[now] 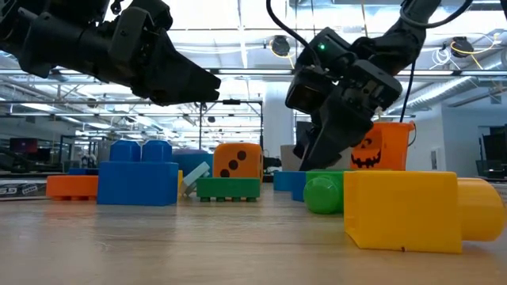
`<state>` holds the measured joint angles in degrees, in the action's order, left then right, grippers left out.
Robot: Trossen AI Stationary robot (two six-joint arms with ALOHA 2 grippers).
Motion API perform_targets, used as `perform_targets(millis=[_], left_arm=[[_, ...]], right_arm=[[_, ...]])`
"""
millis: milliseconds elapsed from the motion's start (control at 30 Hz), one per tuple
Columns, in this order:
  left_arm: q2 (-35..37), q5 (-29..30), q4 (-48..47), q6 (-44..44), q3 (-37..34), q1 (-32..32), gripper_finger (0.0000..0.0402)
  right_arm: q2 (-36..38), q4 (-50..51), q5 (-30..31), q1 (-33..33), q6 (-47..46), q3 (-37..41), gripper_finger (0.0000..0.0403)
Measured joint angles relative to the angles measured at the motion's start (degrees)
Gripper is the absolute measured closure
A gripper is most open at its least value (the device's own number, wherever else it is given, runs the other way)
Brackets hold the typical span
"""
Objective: Pick & Place Toys
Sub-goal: Put the blue game piece into the black bin
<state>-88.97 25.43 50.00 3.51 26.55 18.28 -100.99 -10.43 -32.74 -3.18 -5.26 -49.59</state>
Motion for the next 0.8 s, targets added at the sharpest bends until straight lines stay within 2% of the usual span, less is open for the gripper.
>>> perform_targets(millis=[167,567,667,800], left_arm=[[-0.02,0.0,0.0,0.07,0.0,0.0,0.0124],[0.0,-0.02,0.0,0.15,0.0,0.0,0.0124],[0.0,-0.02,-0.01,0.17,0.0,0.0,0.0124],[0.0,-0.02,-0.02,0.17,0.0,0.0,0.0124]], right_arm=[[0.0,0.09,1.36,-0.11,0.17,0.01,0.0266],[0.02,3.69,-0.73,0.37,-0.02,-0.02,0.0268],[0.02,3.87,-1.97,0.39,-0.01,-0.02,0.0282],[0.02,3.83,-2.28,0.42,0.37,-0.02,0.0323]])
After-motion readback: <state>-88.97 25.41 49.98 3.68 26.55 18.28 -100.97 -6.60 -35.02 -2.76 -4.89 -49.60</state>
